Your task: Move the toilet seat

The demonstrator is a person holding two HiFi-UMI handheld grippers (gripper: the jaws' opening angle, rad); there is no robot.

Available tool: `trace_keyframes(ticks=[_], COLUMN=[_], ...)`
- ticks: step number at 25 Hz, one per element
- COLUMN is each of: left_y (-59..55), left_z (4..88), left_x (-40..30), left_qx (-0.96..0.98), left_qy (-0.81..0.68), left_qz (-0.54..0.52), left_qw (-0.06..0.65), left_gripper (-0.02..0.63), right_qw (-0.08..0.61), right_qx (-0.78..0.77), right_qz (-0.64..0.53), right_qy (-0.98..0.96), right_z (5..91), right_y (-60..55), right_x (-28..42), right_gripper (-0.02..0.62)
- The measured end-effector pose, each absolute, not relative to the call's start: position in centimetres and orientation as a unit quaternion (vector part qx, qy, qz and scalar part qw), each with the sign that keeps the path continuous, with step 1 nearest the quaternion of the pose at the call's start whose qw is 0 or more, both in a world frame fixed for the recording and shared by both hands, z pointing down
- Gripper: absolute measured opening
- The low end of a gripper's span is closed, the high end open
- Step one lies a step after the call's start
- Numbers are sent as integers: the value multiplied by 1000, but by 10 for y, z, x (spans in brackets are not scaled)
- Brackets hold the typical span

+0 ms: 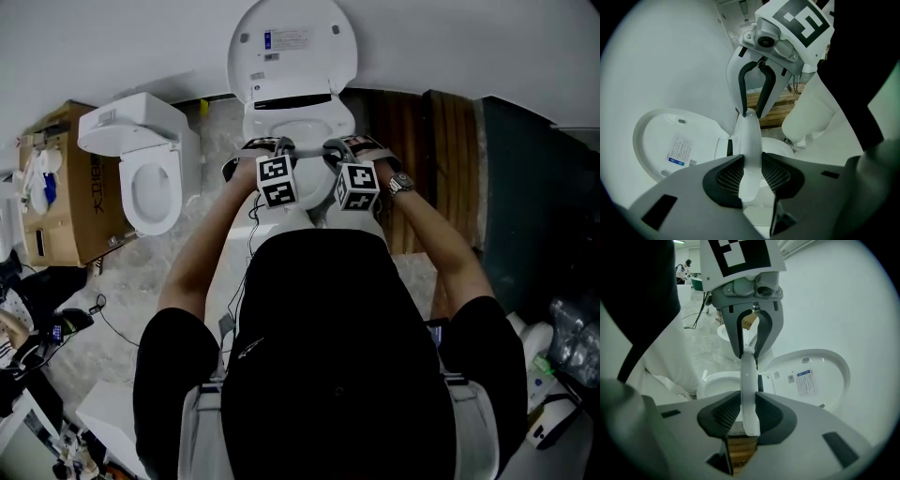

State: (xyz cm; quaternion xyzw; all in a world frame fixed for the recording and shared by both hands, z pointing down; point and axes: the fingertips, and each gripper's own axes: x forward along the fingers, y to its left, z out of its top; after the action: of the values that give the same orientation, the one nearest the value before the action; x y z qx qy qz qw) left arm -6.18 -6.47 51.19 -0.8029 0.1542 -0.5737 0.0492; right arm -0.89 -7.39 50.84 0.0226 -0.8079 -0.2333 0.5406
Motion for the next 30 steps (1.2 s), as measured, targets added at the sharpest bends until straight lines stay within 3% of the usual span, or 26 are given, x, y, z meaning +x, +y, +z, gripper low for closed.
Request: trace_keyframes(ticks=[30], left_y=[-144], left_z=[474], left_x=[-82], left_qx=[-794], left_qy=[230], left_qz=[-558], left_qw=[70], left_gripper=[121], right_qw=[507], right_qx=[49], right_qz=[-239], right_qy=[-827], right_z=[470], right_y=[-151], right_x=[-29], right_gripper=[98])
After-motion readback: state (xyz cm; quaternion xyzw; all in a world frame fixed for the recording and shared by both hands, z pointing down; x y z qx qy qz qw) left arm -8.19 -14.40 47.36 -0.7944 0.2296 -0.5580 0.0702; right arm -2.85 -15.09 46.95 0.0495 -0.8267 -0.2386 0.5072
